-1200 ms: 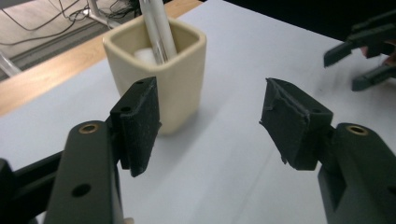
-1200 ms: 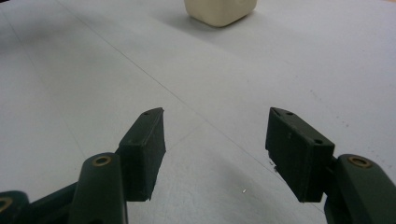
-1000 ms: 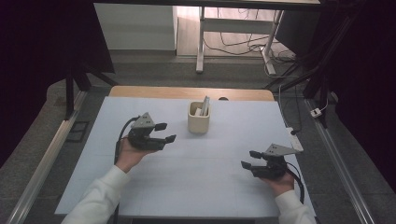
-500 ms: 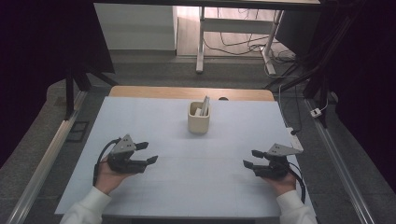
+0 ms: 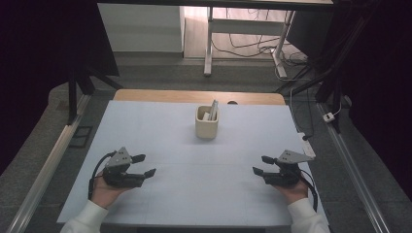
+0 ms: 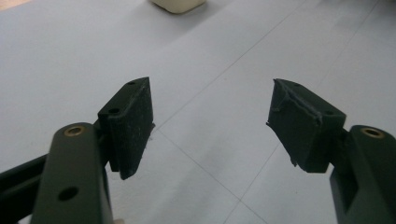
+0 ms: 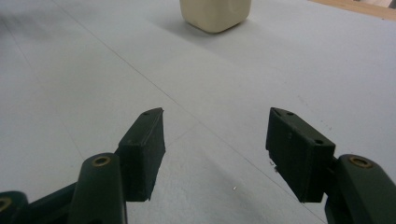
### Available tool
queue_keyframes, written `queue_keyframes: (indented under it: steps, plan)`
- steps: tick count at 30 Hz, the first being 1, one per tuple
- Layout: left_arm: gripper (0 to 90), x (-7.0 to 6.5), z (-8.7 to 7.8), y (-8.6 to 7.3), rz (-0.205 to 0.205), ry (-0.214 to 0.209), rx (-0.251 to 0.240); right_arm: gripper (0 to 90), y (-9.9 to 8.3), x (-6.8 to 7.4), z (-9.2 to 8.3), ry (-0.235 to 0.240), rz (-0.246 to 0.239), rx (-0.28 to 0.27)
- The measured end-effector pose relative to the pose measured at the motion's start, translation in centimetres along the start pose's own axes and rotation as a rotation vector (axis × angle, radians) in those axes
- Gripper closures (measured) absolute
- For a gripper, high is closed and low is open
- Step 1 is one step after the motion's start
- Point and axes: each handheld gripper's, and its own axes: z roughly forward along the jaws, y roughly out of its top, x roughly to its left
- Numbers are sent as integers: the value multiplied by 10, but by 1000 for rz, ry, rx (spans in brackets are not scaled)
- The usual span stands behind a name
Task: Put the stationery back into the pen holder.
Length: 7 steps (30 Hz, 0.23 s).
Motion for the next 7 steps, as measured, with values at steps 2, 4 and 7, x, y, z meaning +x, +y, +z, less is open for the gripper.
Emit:
queue_keyframes:
  steps: [2, 4, 7]
  plan:
    - [303, 1, 0, 0, 0, -1, 1, 365, 0, 1, 0, -2, -5, 1]
    - [302, 1, 0, -1, 4, 2, 5, 365, 0, 1, 0, -7, -14, 3]
    - [300, 2, -1, -2, -4, 6, 4, 365, 0, 1, 0, -3, -14, -5]
